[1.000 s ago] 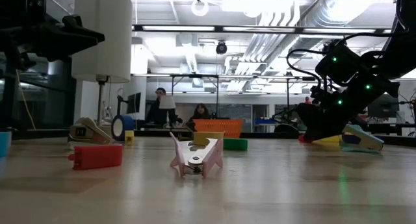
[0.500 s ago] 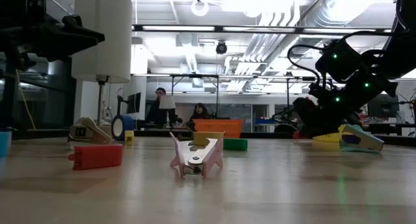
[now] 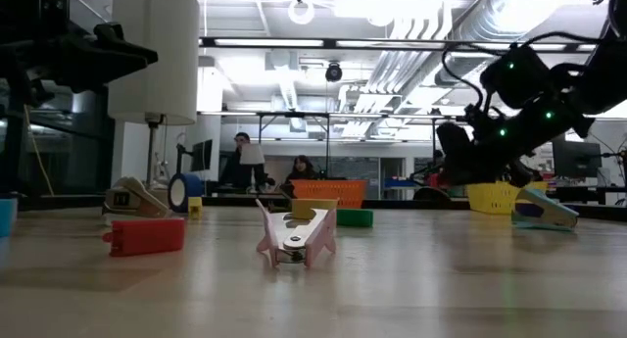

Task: Pick and place Stapler, Stapler remover, tape
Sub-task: Put the top mini red stapler into the yellow bin

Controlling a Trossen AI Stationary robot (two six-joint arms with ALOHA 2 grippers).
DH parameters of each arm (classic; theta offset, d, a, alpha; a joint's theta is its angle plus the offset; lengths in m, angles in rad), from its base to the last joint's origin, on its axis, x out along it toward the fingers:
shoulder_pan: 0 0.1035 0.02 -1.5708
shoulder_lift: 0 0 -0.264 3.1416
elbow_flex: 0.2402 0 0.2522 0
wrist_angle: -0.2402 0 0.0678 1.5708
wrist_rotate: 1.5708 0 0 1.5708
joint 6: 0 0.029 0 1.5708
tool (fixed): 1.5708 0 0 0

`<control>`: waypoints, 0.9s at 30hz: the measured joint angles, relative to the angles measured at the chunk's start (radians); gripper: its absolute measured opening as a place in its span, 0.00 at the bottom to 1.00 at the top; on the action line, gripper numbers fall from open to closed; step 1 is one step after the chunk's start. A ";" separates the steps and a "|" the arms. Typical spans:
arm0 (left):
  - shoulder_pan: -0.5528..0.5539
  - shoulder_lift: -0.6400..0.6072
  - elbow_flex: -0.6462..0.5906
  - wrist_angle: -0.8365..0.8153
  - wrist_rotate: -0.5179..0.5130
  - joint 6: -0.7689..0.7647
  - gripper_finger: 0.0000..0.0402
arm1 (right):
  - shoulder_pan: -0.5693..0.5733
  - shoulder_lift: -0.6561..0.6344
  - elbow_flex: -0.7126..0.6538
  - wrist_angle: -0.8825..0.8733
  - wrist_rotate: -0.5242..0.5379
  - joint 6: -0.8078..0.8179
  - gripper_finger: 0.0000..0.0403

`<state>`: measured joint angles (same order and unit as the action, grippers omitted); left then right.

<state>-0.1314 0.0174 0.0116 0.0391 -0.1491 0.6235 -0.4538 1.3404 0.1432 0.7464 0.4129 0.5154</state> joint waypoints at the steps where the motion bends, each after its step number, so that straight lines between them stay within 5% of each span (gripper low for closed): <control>1: 0.000 0.000 0.000 0.000 0.000 0.000 0.34 | 0.000 -0.022 0.000 -0.002 0.002 -0.002 0.15; 7: 0.000 0.000 0.000 0.000 0.000 0.000 0.34 | 0.000 -0.175 0.000 -0.057 0.035 -0.050 0.15; 16: 0.000 0.000 0.000 0.000 0.000 0.000 0.34 | 0.000 -0.395 0.000 -0.343 0.352 0.026 0.16; 27: 0.000 0.000 0.000 0.000 0.000 0.000 0.34 | -0.001 -0.432 0.000 -0.607 0.495 0.204 0.16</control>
<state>-0.1314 0.0170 0.0116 0.0387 -0.1491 0.6235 -0.4548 0.9089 0.1429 0.1391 0.9080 0.7192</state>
